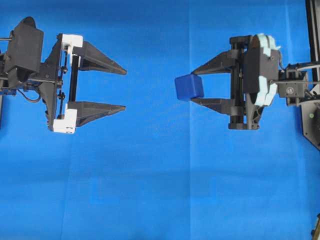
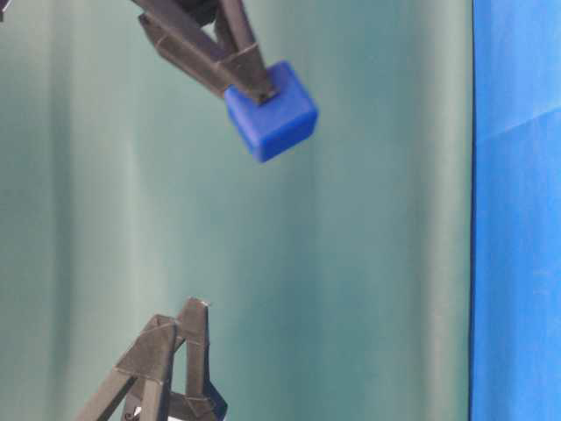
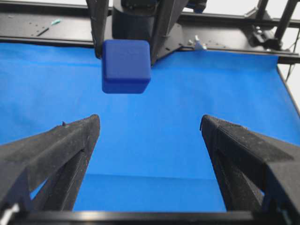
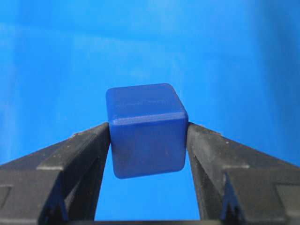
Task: Handover the blue block to the right arm after grasping it with the left arm, then place it in the designated position.
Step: 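Carry the cube with the right gripper and rotate it downward, then lower the cube onto the table with the right gripper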
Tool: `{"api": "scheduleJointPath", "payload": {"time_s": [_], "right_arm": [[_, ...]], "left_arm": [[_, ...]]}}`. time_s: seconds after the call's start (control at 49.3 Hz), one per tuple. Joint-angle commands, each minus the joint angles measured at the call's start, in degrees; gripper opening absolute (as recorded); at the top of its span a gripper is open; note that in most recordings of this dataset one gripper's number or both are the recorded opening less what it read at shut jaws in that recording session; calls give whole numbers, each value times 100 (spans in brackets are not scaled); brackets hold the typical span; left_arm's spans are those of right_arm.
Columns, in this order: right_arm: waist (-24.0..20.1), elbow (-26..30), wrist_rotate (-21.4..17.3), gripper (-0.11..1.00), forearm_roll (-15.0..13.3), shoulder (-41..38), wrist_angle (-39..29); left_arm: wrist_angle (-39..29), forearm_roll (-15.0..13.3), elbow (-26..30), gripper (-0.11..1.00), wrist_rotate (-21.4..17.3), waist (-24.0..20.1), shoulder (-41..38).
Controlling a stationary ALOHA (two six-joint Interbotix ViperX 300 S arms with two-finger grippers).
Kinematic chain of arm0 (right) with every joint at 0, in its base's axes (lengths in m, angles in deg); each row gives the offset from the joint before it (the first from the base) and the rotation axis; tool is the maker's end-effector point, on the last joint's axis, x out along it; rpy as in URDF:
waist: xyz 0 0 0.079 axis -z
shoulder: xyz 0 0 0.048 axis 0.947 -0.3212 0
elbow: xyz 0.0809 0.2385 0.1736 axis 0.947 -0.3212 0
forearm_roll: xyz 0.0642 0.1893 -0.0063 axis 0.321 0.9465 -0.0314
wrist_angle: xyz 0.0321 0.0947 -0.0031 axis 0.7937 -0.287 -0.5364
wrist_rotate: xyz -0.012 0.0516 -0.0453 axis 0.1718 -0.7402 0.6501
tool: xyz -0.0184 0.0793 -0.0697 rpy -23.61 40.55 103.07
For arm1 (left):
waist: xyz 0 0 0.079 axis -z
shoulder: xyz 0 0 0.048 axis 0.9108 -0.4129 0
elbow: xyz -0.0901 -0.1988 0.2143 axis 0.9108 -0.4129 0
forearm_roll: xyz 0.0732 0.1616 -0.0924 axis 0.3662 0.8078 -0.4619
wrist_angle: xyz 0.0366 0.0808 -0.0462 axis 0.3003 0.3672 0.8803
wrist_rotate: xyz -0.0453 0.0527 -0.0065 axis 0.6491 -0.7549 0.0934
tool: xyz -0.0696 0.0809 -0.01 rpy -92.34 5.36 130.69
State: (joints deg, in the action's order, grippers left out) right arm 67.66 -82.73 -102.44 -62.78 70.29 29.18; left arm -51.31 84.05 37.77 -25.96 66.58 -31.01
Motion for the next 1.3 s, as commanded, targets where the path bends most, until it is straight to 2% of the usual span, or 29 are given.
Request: {"api": "scheduleJointPath", "payload": {"time_s": [0.0,0.264,0.77,1.014,1.277], "right_arm": [[-114,176,-9,45,35,79,-229],[-316,167,-9,45,272,79,-853],[-316,158,-9,45,299,70,-879],[-325,62,-9,45,299,-211,-448],[-308,35,-132,44,299,-870,369]], "left_arm": [[26,0,114,93,0,-9,35],[35,0,132,93,26,-9,26],[35,0,123,93,44,-9,26],[35,0,132,93,44,-9,26],[44,9,132,93,44,-9,26]]}}
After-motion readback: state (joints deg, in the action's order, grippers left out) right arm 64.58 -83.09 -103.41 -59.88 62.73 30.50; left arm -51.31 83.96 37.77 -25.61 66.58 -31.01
